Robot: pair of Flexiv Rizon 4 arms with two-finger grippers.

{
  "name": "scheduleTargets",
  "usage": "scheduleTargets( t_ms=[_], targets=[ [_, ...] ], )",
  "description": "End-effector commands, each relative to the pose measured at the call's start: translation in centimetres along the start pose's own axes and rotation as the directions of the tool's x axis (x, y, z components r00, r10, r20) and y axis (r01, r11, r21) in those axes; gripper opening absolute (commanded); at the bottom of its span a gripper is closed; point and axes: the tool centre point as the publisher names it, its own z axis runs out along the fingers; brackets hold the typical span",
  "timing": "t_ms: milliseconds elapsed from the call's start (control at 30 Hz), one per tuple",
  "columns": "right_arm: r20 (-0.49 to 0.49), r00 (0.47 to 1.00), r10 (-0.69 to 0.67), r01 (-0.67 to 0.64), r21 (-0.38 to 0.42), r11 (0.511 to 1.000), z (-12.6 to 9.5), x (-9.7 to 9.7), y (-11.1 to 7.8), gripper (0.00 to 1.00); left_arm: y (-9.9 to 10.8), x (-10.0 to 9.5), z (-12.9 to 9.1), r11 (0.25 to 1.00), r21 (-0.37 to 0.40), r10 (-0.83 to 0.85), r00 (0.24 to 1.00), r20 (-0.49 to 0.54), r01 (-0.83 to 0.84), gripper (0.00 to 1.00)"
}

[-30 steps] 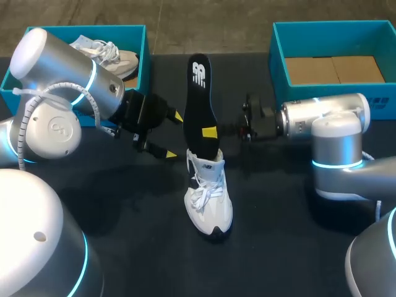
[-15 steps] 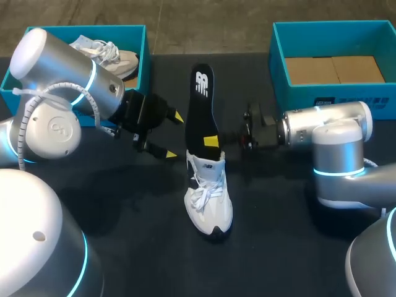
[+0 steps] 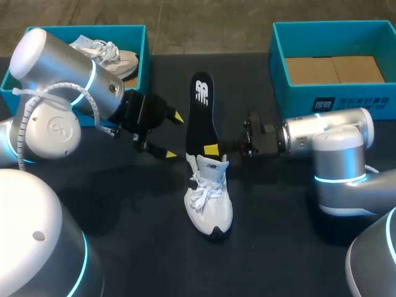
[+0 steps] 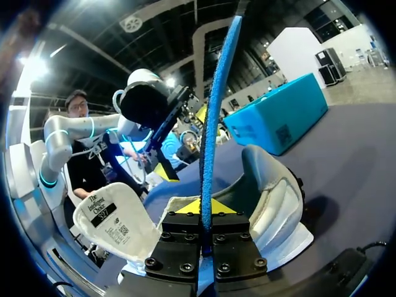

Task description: Take the shoe out of the shoebox, open the shoe tongue, remove and reinsert the insole, then place the shoe into the shoebox

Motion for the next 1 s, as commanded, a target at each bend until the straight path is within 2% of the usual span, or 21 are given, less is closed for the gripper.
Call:
scheduleTargets(
  t_ms=[33, 133, 200, 500, 733, 800, 867, 933, 1000],
  targets=[
    [0.016, 1.000, -0.005, 0.005, 0.000, 1.000, 0.4, 0.2, -0.1, 0.11, -0.1, 0.0, -0.1, 1.000, -0.005, 0.000, 1.000, -0.001, 0.000, 1.00],
    [0.021, 1.000, -0.015, 0.015, 0.000, 1.000, 0.4, 0.2, 0.3, 0.21, -0.1, 0.0, -0.1, 1.000, -0.005, 0.000, 1.000, -0.001, 0.000, 1.00],
    [0.023, 0.999, -0.023, 0.023, -0.002, 1.000, 0.4, 0.2, 0.5, 0.24, -0.1, 0.0, -0.1, 1.000, -0.005, 0.000, 1.000, -0.001, 0.000, 1.00],
    [0.026, 0.998, -0.058, 0.058, -0.002, 0.998, 0.3, 0.4, 1.8, 0.27, -0.1, 0.0, -0.1, 1.000, -0.005, 0.000, 1.000, -0.001, 0.000, 1.00],
    [0.004, 0.997, -0.082, 0.081, 0.020, 0.996, 0.4, -0.3, 3.2, 0.34, -0.1, 0.0, -0.1, 1.000, -0.005, 0.000, 1.000, -0.001, 0.000, 1.00],
    [-0.001, 0.996, -0.087, 0.087, 0.030, 0.996, 0.5, -0.4, 3.5, 0.29, -0.1, 0.0, -0.1, 1.000, -0.005, 0.000, 1.000, -0.001, 0.000, 1.00],
    [-0.002, 0.996, -0.085, 0.085, 0.033, 0.996, 0.5, -0.5, 3.6, 0.11, -0.1, 0.0, -0.1, 1.000, -0.005, 0.000, 1.000, -0.001, 0.000, 1.00],
    [-0.006, 0.997, -0.080, 0.080, 0.040, 0.996, 0.5, -0.6, 3.6, 0.01, -0.1, 0.0, -0.1, 1.000, -0.005, 0.000, 1.000, -0.001, 0.000, 1.00],
    [-0.007, 0.997, -0.077, 0.077, 0.046, 0.996, 0.4, -0.7, 3.5, 0.00, -0.1, 0.0, -0.1, 1.000, -0.005, 0.000, 1.000, -0.001, 0.000, 1.00]
  ],
)
